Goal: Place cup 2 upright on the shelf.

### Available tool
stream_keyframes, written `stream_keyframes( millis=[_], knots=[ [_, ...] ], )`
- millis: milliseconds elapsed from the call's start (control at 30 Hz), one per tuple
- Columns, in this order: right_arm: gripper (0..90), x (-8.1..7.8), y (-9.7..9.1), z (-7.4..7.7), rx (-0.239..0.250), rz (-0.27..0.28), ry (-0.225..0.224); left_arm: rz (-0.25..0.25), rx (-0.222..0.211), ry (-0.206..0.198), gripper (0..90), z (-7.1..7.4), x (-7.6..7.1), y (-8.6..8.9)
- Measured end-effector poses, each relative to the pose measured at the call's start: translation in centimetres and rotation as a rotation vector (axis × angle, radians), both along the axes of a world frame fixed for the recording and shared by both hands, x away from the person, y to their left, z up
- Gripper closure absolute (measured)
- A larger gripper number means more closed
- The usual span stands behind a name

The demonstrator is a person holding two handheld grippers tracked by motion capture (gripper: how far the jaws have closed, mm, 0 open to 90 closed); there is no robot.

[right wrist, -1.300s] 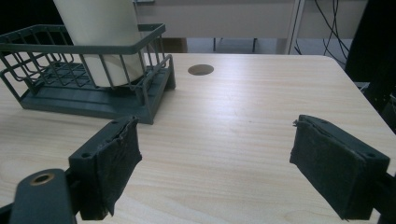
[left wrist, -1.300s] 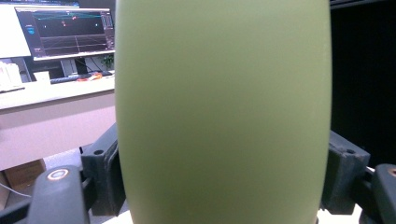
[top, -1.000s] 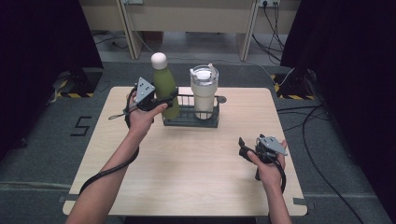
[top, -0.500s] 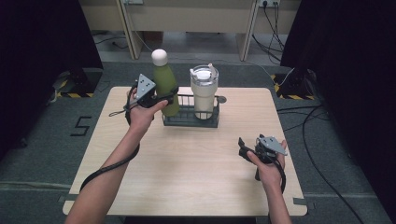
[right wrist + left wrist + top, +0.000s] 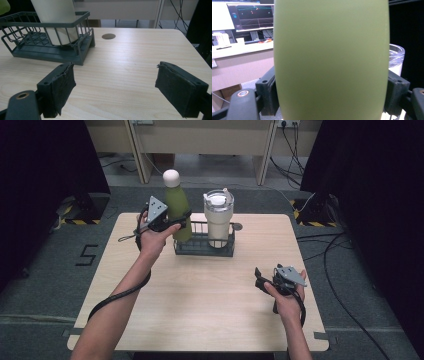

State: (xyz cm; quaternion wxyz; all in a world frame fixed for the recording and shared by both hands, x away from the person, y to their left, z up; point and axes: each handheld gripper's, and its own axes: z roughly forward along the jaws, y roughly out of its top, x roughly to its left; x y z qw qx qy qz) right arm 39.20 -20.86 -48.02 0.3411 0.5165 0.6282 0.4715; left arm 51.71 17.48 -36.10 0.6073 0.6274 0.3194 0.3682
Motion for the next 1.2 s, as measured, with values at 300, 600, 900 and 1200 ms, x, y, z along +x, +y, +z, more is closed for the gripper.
stream_keyframes(
  millis=[300, 600, 900, 1200],
  knots=[
    [15.2, 0.0, -0.1, 0.0, 0.000, 0.001, 0.000, 0.001, 0.005, -0.001, 20.4, 0.2, 0.6, -0.4],
    [15.2, 0.0, -0.1, 0.0, 0.002, 0.001, 0.002, 0.015, 0.000, 0.008, 20.4, 0.3, 1.3, -0.4],
    [15.1, 0.0, -0.1, -0.1, 0.002, 0.003, 0.003, 0.018, 0.005, 0.014, 20.4, 0.4, 1.9, -0.5],
    [15.2, 0.0, -0.2, -0.1, 0.006, 0.000, 0.003, 0.018, 0.011, 0.018, 20.4, 0.5, 2.6, -0.7]
  ],
)
